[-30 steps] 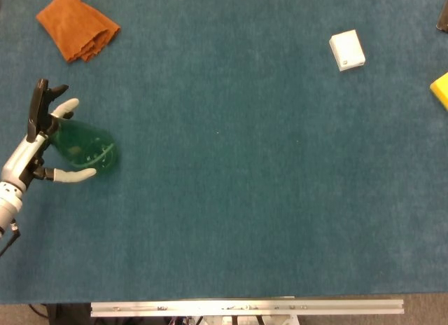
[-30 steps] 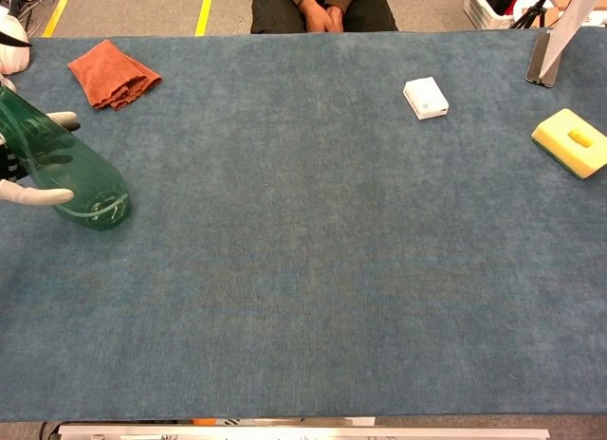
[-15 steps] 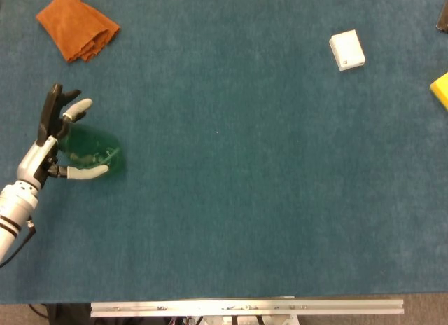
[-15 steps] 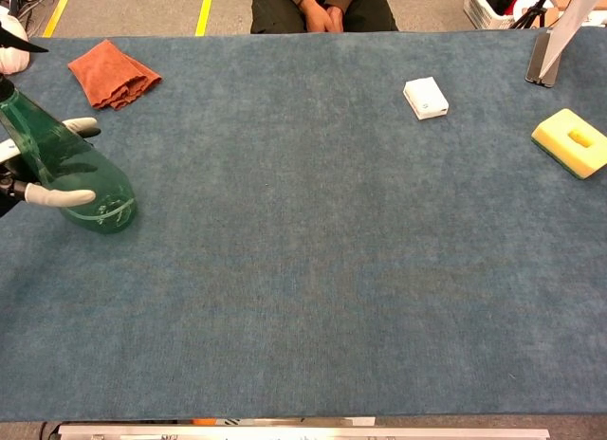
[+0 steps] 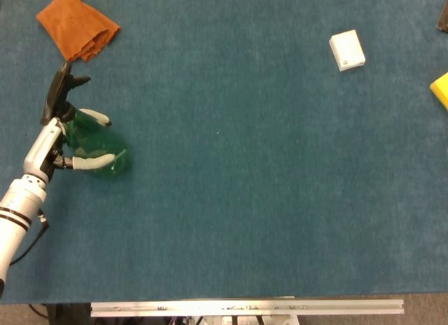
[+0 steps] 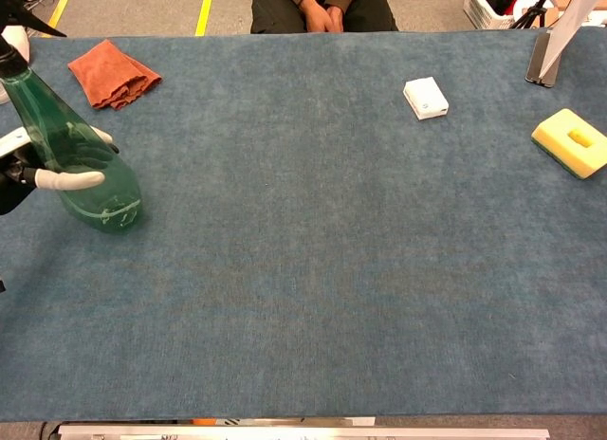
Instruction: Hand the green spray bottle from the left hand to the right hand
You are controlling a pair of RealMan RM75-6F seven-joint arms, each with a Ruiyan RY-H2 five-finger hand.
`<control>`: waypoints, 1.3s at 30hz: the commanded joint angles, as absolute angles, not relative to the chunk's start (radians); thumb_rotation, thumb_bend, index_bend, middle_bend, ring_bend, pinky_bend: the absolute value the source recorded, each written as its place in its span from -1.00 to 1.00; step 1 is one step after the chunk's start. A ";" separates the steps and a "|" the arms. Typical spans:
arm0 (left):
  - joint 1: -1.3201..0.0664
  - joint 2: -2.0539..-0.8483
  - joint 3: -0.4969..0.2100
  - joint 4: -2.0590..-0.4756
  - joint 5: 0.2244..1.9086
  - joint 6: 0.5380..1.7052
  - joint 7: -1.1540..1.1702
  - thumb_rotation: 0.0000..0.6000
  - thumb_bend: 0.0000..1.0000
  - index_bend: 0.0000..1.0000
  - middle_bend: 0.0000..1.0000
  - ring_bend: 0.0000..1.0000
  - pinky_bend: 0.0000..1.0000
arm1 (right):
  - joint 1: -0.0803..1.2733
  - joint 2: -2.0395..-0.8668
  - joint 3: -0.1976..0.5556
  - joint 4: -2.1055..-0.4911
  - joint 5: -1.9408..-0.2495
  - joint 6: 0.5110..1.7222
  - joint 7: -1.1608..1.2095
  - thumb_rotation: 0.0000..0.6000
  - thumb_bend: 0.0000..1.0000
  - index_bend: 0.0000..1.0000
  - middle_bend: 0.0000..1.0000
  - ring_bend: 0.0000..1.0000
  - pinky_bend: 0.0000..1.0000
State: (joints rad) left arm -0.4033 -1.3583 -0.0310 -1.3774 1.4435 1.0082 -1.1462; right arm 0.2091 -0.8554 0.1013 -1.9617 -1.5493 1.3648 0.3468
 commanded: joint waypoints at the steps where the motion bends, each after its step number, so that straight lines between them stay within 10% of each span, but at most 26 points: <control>1: -0.401 -1.318 -0.068 -1.486 1.384 1.025 -1.018 1.00 -0.73 -0.14 -0.12 -0.24 0.00 | 0.248 -0.865 0.109 -1.984 -1.554 1.312 0.379 1.00 -0.81 -1.00 -0.90 -1.00 -1.00; 20: -0.419 -1.311 -0.151 -1.882 1.184 1.070 -0.518 1.00 -0.73 -0.15 -0.12 -0.24 0.01 | 0.454 -1.066 0.216 -2.107 -1.324 1.063 0.562 1.00 -0.81 -1.00 -0.90 -1.00 -1.00; 39: -0.521 -1.462 -0.228 -1.833 1.027 1.022 -0.290 1.00 -0.73 -0.15 -0.11 -0.24 0.01 | 0.615 -1.375 0.328 -2.110 -1.037 1.056 0.395 1.00 -0.81 -1.00 -0.90 -1.00 -1.00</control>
